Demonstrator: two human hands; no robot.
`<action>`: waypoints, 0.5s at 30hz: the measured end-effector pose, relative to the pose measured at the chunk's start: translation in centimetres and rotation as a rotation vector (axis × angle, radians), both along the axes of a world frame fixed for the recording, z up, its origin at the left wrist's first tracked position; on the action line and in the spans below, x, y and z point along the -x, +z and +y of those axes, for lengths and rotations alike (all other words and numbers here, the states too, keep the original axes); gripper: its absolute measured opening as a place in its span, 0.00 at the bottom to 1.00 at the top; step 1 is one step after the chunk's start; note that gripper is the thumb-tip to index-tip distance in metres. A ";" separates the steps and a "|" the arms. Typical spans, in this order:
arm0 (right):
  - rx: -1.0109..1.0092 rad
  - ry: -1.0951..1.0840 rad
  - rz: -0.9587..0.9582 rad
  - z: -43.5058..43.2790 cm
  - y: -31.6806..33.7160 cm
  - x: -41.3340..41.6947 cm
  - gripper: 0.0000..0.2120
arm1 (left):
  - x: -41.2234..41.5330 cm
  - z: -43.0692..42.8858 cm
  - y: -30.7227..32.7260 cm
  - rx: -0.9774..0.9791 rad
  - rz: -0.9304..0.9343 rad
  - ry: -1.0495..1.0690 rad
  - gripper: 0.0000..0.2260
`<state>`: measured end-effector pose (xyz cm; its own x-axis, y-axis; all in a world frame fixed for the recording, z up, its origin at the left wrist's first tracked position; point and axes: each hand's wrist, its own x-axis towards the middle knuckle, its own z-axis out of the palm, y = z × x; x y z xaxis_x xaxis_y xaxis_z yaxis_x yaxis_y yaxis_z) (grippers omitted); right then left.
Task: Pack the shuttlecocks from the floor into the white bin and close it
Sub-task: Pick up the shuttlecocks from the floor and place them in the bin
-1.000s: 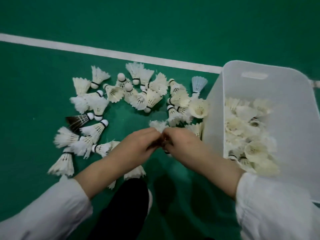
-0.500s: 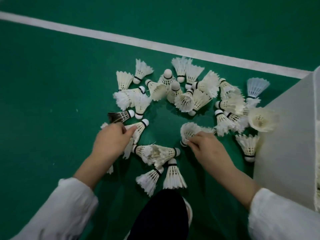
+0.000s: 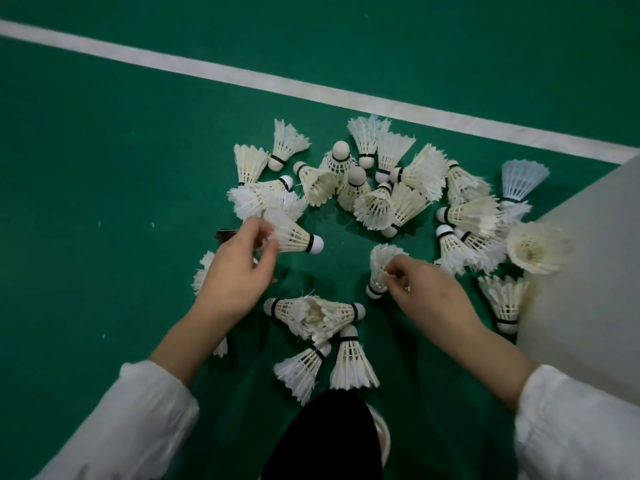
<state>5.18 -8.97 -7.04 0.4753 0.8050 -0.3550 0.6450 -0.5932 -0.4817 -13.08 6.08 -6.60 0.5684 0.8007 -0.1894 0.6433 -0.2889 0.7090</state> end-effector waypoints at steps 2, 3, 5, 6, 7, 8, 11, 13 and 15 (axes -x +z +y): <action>0.002 -0.010 -0.014 0.3 0.4 -0.2 0.07 | -0.6 0.4 -0.1 -0.002 0.005 -0.058 0.05; -0.001 -0.010 -0.018 0.3 0.6 -0.3 0.07 | -1.1 0.7 -0.3 -0.031 0.030 -0.088 0.07; -0.015 0.000 -0.025 0.5 1.2 -0.5 0.08 | -2.1 1.4 -0.7 -0.101 0.102 -0.108 0.09; -0.024 0.008 -0.029 0.5 1.4 -0.7 0.08 | -2.7 1.8 -0.9 -0.147 0.160 -0.108 0.11; -0.035 0.015 -0.029 0.5 1.6 -0.8 0.08 | -3.4 2.3 -1.1 -0.202 0.240 -0.113 0.14; -0.047 0.019 -0.027 0.5 1.8 -0.9 0.08 | -4.0 2.7 -1.2 -0.251 0.330 -0.122 0.17; -0.081 0.027 -0.028 0.5 2.2 -1.5 0.07 | -5.4 4.1 -1.7 -0.274 0.528 -0.132 0.16; -0.102 0.036 -0.045 0.4 2.4 -1.9 0.07 | -5.9 4.2 -2.1 -0.316 0.594 -0.151 0.08; -0.121 0.039 -0.066 0.3 2.5 -2.2 0.07 | -5.7 3.7 -2.3 -0.350 0.594 -0.178 0.08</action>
